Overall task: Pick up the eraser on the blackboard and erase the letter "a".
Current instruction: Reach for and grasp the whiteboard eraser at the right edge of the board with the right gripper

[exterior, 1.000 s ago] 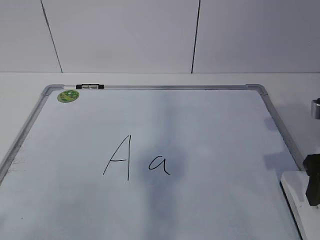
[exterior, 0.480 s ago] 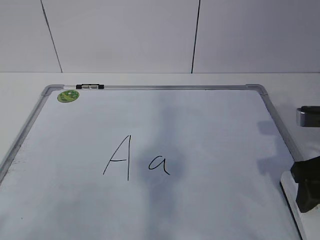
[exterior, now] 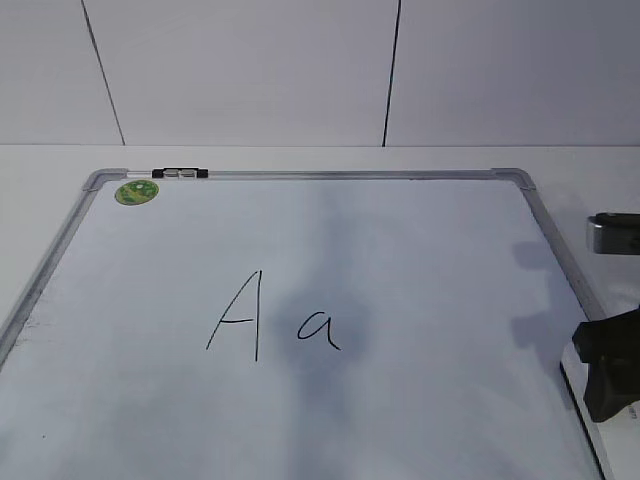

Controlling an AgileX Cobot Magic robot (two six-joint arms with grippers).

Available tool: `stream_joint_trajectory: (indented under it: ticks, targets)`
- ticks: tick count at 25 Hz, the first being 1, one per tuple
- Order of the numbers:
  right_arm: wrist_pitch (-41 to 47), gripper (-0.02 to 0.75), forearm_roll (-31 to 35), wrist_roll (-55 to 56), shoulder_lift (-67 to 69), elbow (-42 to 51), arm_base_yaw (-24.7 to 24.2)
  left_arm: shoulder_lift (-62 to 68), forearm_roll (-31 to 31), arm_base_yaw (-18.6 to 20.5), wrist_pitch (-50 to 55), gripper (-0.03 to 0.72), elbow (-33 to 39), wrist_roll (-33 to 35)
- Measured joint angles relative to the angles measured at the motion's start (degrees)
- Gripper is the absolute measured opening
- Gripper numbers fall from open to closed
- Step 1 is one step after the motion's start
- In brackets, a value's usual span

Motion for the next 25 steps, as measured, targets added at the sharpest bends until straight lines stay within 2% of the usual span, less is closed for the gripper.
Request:
stream_joint_trajectory:
  ticks: [25]
  targets:
    - [-1.4,0.622,-0.6,0.8,3.5,0.0,0.0,0.0,-0.1,-0.4,0.0,0.239,0.0,0.0]
